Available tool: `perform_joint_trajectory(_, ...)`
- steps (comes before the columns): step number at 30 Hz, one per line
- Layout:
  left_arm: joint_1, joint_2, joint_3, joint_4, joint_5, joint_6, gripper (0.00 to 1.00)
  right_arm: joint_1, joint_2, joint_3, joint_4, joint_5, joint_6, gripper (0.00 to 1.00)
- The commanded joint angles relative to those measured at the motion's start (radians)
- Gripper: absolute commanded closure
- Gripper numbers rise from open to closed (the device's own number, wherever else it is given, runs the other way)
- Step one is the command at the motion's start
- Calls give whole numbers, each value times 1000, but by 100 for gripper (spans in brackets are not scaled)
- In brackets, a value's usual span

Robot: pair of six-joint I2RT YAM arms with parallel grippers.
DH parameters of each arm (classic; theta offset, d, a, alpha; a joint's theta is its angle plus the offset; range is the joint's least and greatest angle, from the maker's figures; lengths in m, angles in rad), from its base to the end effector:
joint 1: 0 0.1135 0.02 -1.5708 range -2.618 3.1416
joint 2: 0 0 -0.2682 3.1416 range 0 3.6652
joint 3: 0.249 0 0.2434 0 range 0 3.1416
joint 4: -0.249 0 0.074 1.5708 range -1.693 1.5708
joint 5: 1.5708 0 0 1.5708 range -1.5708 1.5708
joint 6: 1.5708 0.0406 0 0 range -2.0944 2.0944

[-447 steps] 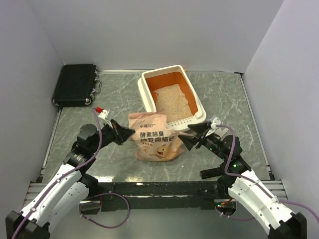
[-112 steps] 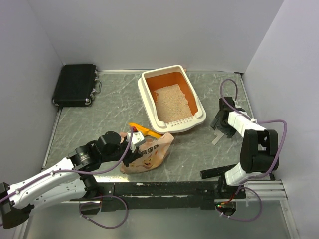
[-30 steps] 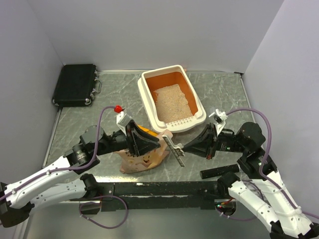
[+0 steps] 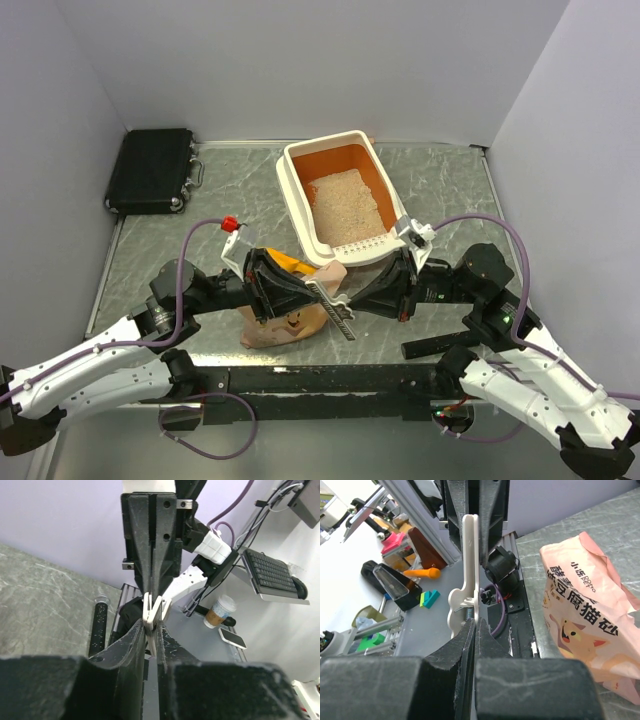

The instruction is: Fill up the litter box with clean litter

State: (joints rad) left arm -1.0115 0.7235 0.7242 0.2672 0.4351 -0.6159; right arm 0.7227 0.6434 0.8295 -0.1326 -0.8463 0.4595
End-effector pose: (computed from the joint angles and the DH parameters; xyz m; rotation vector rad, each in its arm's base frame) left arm 0.0713 -0.1461 0.3805 0.7076 1.3592 -1.6263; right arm 0.0751 0.1067 0.3824 -0.9592 1.4796 1.5320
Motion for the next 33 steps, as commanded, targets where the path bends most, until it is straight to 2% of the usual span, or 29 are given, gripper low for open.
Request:
perform_joint_trajectory(1,-6,-7,-5,49,40,18,87,14,4,-6,76,29,13,100)
perform_joint_trajectory(7,-7,-25,-14,58,45,19,98,29,19,5,74,33,11,100)
perform_joint_trajectory(9,-6,-29,-17,56,47,24,99,34,22,3,77,23,13,100)
perform_joint_trajectory(10,-7,-35,-17,55,44,22,99,37,22,0,80,20,14,92)
perform_joint_trajectory(12,-7,-41,-16,52,42,25,99,35,22,-4,85,16,21,62)
perform_joint_trajectory(14,-7,-45,-12,40,42,30,99,35,15,-9,76,32,21,48)
perform_joint_trajectory(15,-7,-45,-12,37,45,30,99,37,4,-9,71,41,15,35)
perform_joint_trajectory(18,-7,-52,-8,20,47,34,99,37,-14,6,25,67,-10,23)
perform_joint_trajectory(24,-7,-78,-20,14,44,30,99,35,-54,48,-73,95,-84,18)
perform_joint_trajectory(33,-7,-85,-11,0,50,28,99,37,-47,17,17,-14,-27,18)
